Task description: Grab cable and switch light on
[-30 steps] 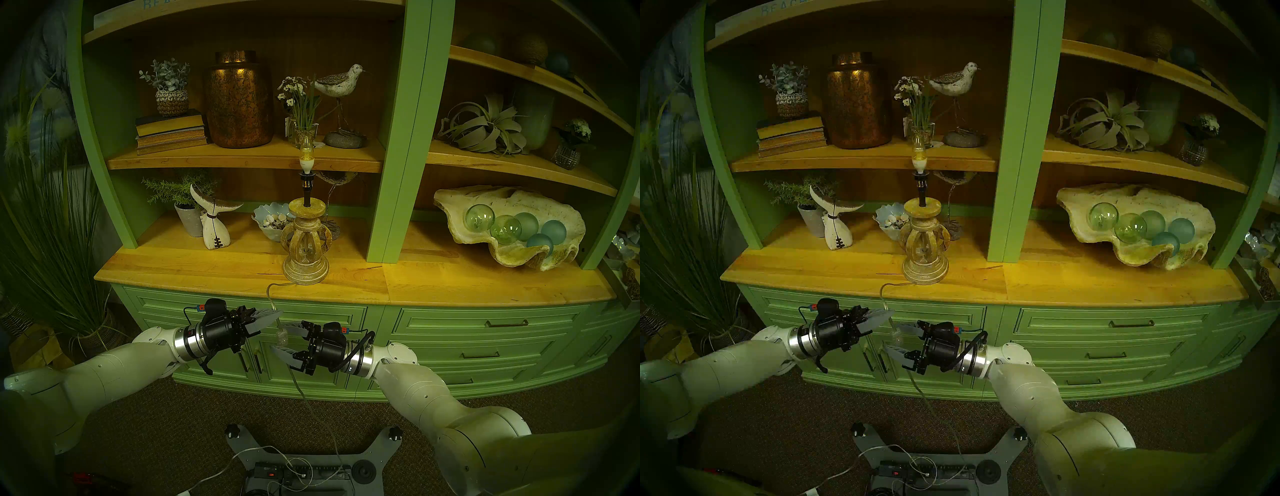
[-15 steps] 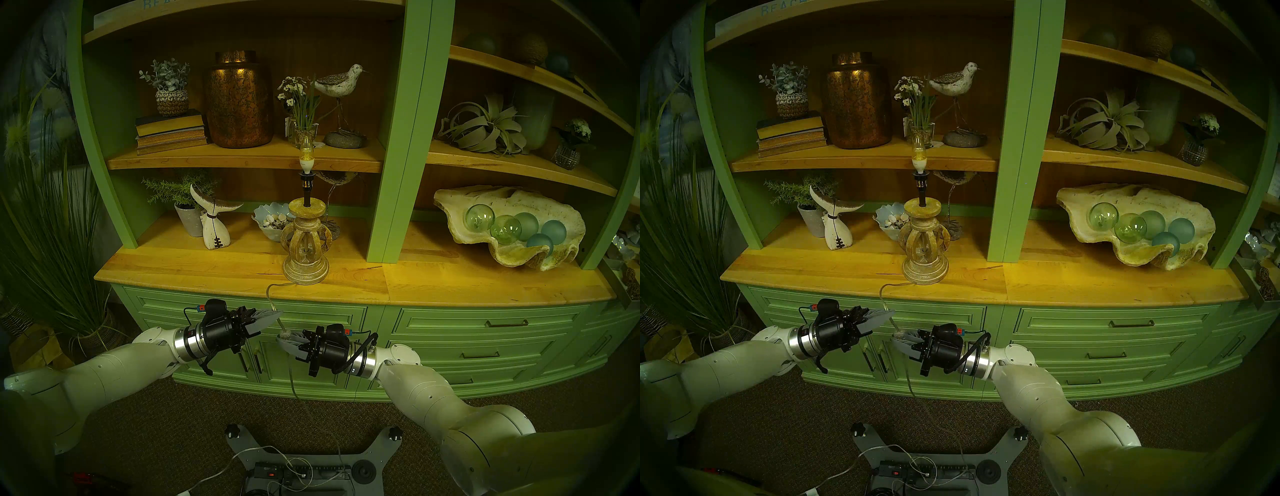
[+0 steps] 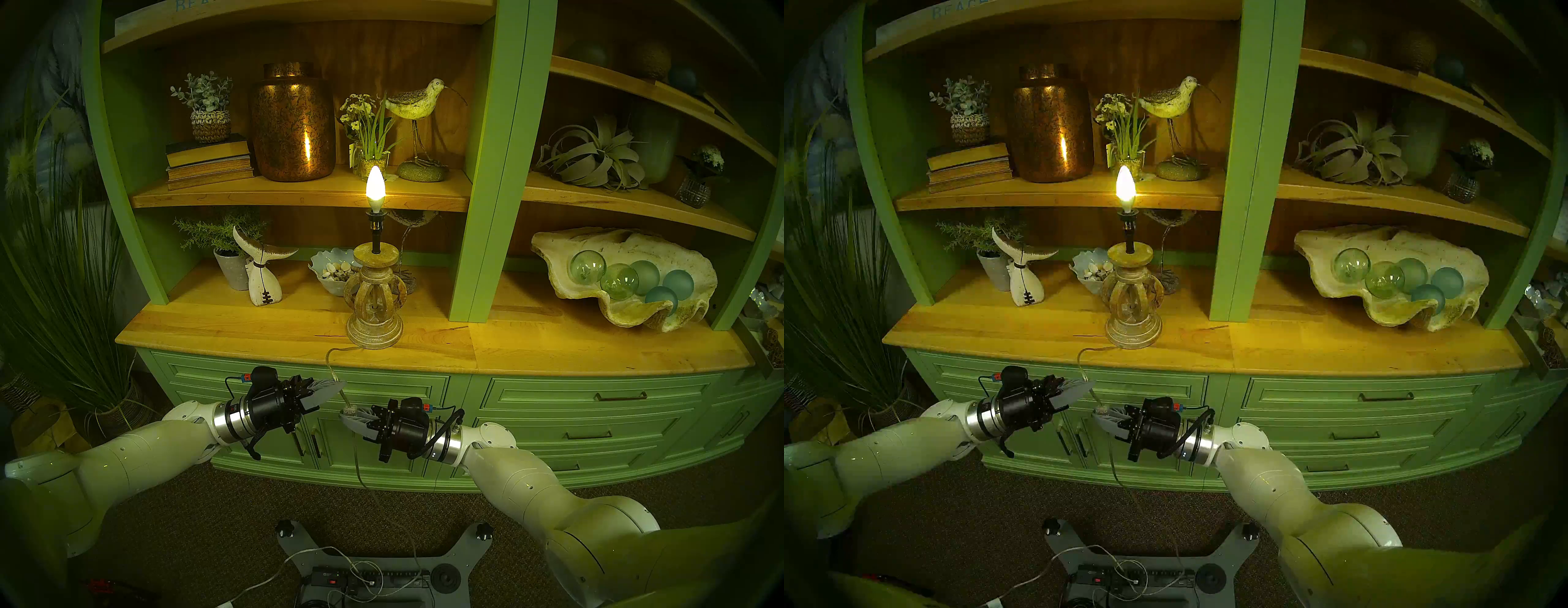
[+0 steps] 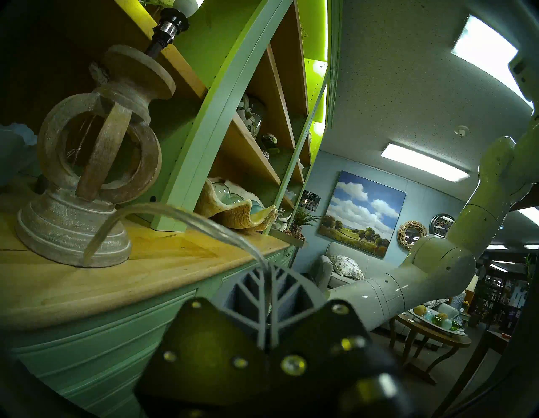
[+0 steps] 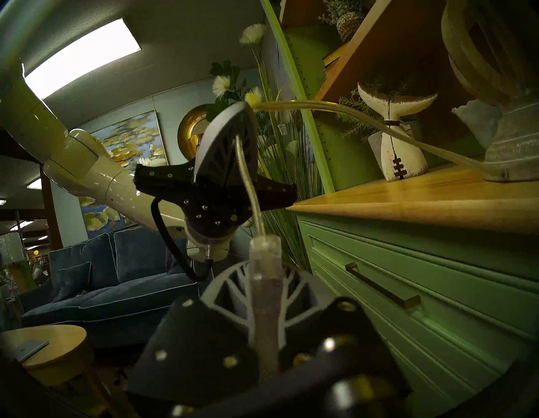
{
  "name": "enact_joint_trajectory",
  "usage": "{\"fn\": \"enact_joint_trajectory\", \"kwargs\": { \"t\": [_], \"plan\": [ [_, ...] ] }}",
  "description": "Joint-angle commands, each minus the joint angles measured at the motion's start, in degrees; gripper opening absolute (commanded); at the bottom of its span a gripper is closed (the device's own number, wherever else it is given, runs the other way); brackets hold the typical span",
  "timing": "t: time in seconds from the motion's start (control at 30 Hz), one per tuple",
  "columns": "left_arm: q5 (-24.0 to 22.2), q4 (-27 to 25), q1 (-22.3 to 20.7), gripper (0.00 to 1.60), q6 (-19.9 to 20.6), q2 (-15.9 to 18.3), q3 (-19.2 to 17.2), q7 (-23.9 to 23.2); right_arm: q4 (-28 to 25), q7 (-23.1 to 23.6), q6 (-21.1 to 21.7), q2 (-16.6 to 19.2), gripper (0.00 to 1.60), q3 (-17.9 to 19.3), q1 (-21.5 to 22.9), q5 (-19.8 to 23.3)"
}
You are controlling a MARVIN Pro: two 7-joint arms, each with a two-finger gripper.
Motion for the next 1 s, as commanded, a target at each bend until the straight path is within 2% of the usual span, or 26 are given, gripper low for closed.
{"fn": "enact_joint_trajectory", "kwargs": {
  "t": [0.0, 0.2, 0.43, 0.47, 0.57, 0.77, 0.97],
  "plan": [
    [-0.6, -0.7, -1.4, 0.00, 0.1, -0.1, -1.0, -0.4, -3.7, 4.9, -0.2, 1.2, 1.60, -0.4, -1.1, 3.3],
    [-0.5, -0.7, -1.4, 0.00, 0.1, -0.1, -1.0, -0.4, -7.4, 4.7, -0.9, 4.0, 1.60, 0.1, -4.2, 5.5],
    [-0.5, -0.7, -1.4, 0.00, 0.1, -0.1, -0.9, -0.3, -13.8, 4.1, -1.9, 7.4, 1.60, 1.4, -10.1, 7.6],
    [-0.5, -0.7, -1.4, 0.00, 0.1, -0.1, -0.9, -0.3, -13.1, 4.0, -2.6, 7.5, 1.60, 1.1, -10.2, 8.3],
    [-0.5, -0.7, -1.4, 0.00, 0.1, -0.1, -0.9, -0.3, -15.8, 3.6, -3.7, 8.8, 1.60, 2.1, -13.2, 9.1],
    [-0.4, -0.7, -1.4, 0.00, 0.0, -0.1, -0.9, -0.2, -20.5, 0.9, -9.3, 9.8, 1.60, 3.7, -18.3, 11.2],
    [-0.3, -0.6, -1.3, 0.00, 0.0, -0.1, -0.8, -0.1, -23.8, -4.9, -15.5, 8.7, 1.60, 2.8, -22.8, 11.2]
  ]
}}
